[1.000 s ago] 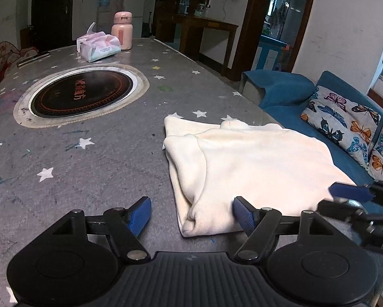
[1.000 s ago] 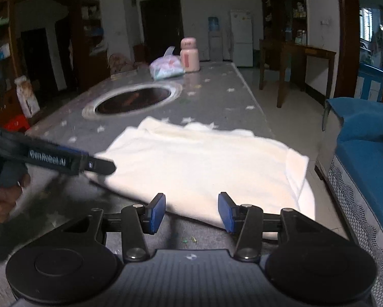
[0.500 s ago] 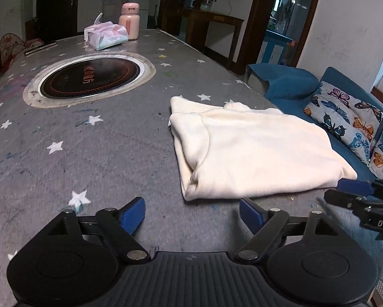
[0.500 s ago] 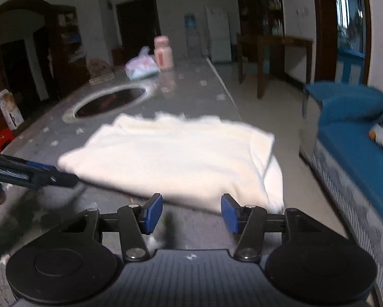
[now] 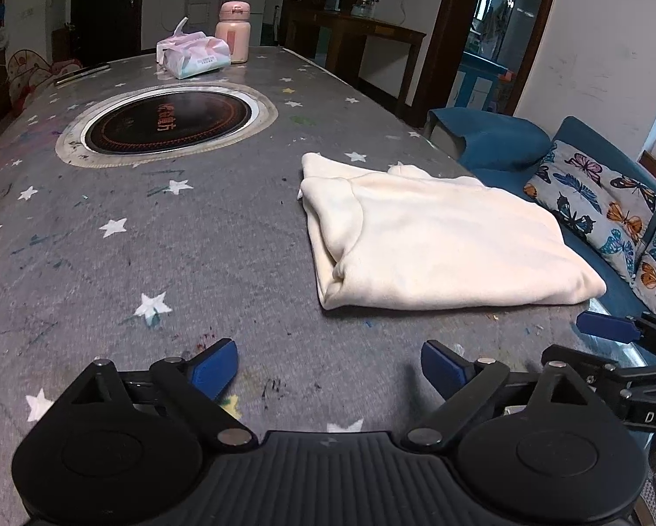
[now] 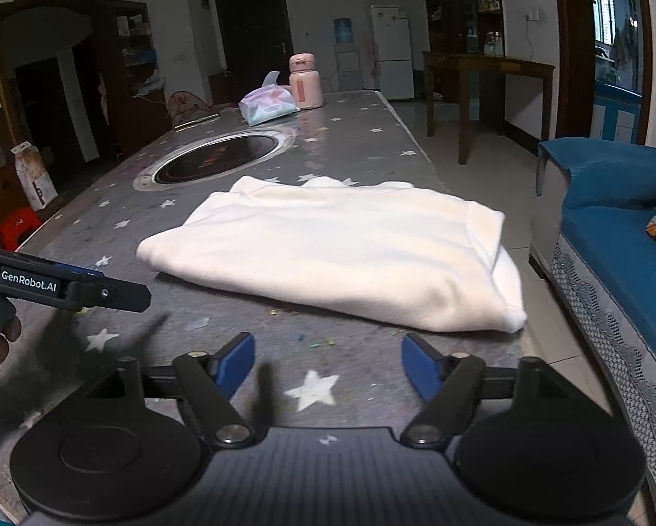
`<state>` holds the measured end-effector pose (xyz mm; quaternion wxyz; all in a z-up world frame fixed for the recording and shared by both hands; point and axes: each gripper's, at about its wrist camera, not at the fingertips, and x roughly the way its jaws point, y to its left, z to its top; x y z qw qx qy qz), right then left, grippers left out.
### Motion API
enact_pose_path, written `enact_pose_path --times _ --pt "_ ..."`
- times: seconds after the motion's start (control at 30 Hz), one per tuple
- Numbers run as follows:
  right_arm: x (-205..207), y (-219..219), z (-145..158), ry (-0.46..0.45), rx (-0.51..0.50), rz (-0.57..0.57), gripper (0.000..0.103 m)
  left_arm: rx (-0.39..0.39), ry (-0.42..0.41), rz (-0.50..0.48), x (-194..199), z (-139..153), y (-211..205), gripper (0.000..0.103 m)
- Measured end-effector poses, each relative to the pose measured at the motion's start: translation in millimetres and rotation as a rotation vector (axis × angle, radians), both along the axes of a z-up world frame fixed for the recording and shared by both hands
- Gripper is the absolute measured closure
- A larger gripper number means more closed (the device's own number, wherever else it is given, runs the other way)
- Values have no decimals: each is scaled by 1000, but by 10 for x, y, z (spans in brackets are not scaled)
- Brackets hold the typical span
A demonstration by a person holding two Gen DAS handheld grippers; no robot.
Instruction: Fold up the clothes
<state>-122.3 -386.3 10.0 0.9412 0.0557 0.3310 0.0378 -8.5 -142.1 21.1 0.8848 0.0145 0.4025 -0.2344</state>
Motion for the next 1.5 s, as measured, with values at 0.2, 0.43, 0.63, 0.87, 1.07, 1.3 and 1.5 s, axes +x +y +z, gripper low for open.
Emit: enact_pose_path --times 0.2,0.43,0.63,0.87,1.07,1.3,1.5 --pt "-11 95 -3 4 -1 13 17 6 -1 6 -68 3 37 4" --pt "-26 209 -11 8 -19 20 7 3 -8 19 -152 20 119 0" --pt "-43 244 -8 1 -9 14 1 17 -9 34 -215 14 180 0" --pt "-54 269 -20 0 4 2 0 23 -20 43 -297 23 227 0" --pt "-79 295 -22 -10 3 -12 0 33 -29 51 -347 32 248 0" --pt "-89 317 -33 -4 8 -16 0 52 -48 57 -406 39 268 0" --pt "-83 326 -57 1 3 -30 0 69 -50 70 -424 7 290 0"
